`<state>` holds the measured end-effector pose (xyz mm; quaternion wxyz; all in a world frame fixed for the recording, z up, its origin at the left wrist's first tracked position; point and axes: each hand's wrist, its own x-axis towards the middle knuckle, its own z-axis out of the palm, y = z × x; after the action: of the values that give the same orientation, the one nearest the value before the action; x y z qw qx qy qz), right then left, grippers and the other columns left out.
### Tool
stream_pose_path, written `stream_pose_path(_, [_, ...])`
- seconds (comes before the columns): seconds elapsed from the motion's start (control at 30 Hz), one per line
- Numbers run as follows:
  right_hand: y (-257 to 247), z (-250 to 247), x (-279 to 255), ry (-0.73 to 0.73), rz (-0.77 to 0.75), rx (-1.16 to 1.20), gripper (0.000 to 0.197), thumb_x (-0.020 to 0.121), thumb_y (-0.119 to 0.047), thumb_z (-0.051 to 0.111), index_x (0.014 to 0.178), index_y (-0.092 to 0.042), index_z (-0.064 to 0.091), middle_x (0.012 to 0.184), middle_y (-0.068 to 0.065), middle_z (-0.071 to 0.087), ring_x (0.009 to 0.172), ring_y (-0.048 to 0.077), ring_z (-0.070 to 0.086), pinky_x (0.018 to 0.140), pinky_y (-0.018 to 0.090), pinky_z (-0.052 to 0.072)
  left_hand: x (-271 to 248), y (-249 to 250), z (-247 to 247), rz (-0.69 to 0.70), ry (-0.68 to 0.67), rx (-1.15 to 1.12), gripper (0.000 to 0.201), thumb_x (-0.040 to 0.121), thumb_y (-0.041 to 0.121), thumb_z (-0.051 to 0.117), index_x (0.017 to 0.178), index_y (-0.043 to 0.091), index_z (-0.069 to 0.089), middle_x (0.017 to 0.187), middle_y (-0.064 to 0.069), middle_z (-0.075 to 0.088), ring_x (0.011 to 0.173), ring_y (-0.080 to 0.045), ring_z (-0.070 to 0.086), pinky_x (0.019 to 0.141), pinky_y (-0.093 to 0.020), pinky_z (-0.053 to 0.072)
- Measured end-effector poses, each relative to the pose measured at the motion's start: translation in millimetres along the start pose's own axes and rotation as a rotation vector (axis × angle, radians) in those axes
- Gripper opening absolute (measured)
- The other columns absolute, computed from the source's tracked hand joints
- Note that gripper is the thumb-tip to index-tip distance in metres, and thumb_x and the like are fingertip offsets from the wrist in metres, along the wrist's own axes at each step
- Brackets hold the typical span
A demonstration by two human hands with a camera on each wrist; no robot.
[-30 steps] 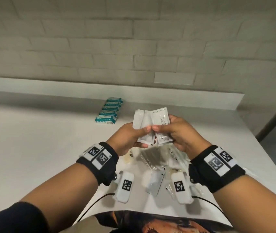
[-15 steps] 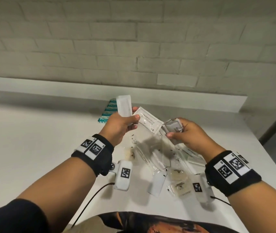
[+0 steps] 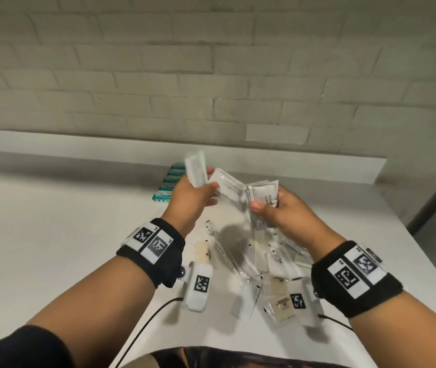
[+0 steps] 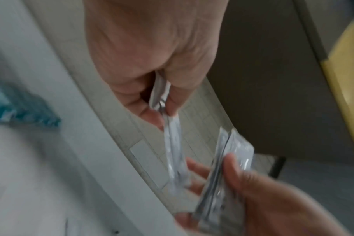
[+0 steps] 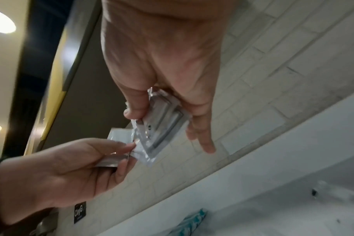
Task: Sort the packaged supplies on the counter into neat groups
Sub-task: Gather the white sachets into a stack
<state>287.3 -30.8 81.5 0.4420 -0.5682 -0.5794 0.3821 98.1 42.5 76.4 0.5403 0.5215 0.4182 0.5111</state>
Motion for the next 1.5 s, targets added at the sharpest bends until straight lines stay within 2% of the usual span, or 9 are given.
stream_pose_path(0.13, [-11, 6, 8, -0.106, 0.005, 0.0, 0.035, 0.087, -0.014, 0.068, 0.113, -0.032, 0.052, 0.106, -0.005, 0.068, 0.095, 0.013, 0.066, 0.082, 0.034, 0.057, -8, -1, 10, 0.025, -0.282, 0.154, 0.024, 0.088, 0.008, 0.065, 0.111, 0.015, 0.063, 0.097, -0.006, 0.069, 0.074, -0.014, 0.066, 0.062, -0.027, 0.054])
stream_pose_path(0.3, [-2, 10, 11, -0.026, 0.073, 0.141, 0.064, 0.077, 0.002, 0.074, 0.127, -0.023, 0.041, 0.1, -0.001, 0.063, 0.081, 0.012, 0.064, 0.061, 0.021, 0.053, -5, -3, 9, -0.177, -0.193, 0.048, 0.055, 0.094, 0.06, 0.032, 0.102, 0.017, 0.066, 0.067, 0.004, 0.053, 0.052, -0.008, 0.039, 0.049, -0.024, 0.025])
stream_pose_path(0.53, [15, -9, 13, 0.124, 0.13, 0.369, 0.048, 0.076, 0.012, 0.068, 0.116, -0.01, 0.052, 0.101, 0.008, 0.066, 0.084, 0.016, 0.065, 0.069, 0.017, 0.057, -6, -20, -6, -0.127, -0.294, 0.357, 0.026, 0.086, 0.01, 0.067, 0.111, 0.012, 0.059, 0.093, 0.001, 0.066, 0.072, -0.009, 0.059, 0.056, -0.02, 0.044])
stream_pose_path(0.7, [18, -13, 12, 0.107, 0.129, 0.38, 0.054, 0.076, 0.014, 0.067, 0.122, -0.009, 0.051, 0.102, 0.005, 0.067, 0.087, 0.016, 0.065, 0.075, 0.021, 0.057, -10, -19, -5, -0.129, -0.311, 0.327, 0.024, 0.083, 0.008, 0.071, 0.099, 0.02, 0.058, 0.088, 0.0, 0.071, 0.063, -0.006, 0.061, 0.048, -0.016, 0.04])
stream_pose_path(0.83, [-2, -20, 7, 0.028, 0.061, 0.255, 0.048, 0.078, 0.008, 0.069, 0.117, -0.016, 0.056, 0.091, 0.001, 0.068, 0.072, 0.01, 0.066, 0.054, 0.017, 0.052, -11, -11, -9, -0.089, -0.374, 0.727, 0.03, 0.078, 0.015, 0.076, 0.102, 0.024, 0.061, 0.082, 0.006, 0.067, 0.056, -0.003, 0.058, 0.047, -0.011, 0.041])
stream_pose_path(0.93, [-22, -21, 7, -0.177, 0.002, 0.078, 0.04, 0.077, 0.002, 0.073, 0.107, -0.022, 0.063, 0.085, -0.006, 0.072, 0.069, 0.002, 0.069, 0.057, 0.016, 0.052, -14, -1, -7, -0.095, -0.574, 0.924, 0.052, 0.073, 0.016, 0.081, 0.117, 0.027, 0.058, 0.088, 0.008, 0.068, 0.067, -0.007, 0.062, 0.057, -0.014, 0.049])
stream_pose_path(1.03, [-28, -8, 11, -0.377, 0.019, -0.085, 0.032, 0.077, -0.001, 0.074, 0.102, -0.019, 0.067, 0.09, -0.002, 0.074, 0.08, 0.008, 0.07, 0.073, 0.021, 0.054, -9, 10, -5, -0.057, -0.592, 0.71, 0.08, 0.067, 0.01, 0.084, 0.133, 0.034, 0.044, 0.109, 0.002, 0.068, 0.093, -0.012, 0.066, 0.082, -0.034, 0.057])
stream_pose_path(1.2, [-13, 6, 15, -0.339, 0.078, 0.137, 0.032, 0.08, 0.002, 0.068, 0.106, -0.016, 0.065, 0.093, -0.001, 0.075, 0.088, 0.013, 0.071, 0.081, 0.029, 0.053, 6, 17, -21, -0.012, -0.497, 0.292, 0.09, 0.06, 0.013, 0.088, 0.131, 0.04, 0.04, 0.084, -0.01, 0.066, 0.068, -0.016, 0.063, 0.059, -0.029, 0.048])
stream_pose_path(1.5, [-10, 25, 19, -0.224, 0.087, 0.409, 0.037, 0.091, 0.0, 0.055, 0.128, 0.004, 0.051, 0.103, 0.015, 0.072, 0.089, 0.02, 0.072, 0.077, 0.031, 0.058, -2, -3, -6, 0.036, -0.227, 0.106, 0.033, 0.083, 0.001, 0.068, 0.108, 0.02, 0.057, 0.068, 0.001, 0.054, 0.058, -0.007, 0.06, 0.058, -0.025, 0.051])
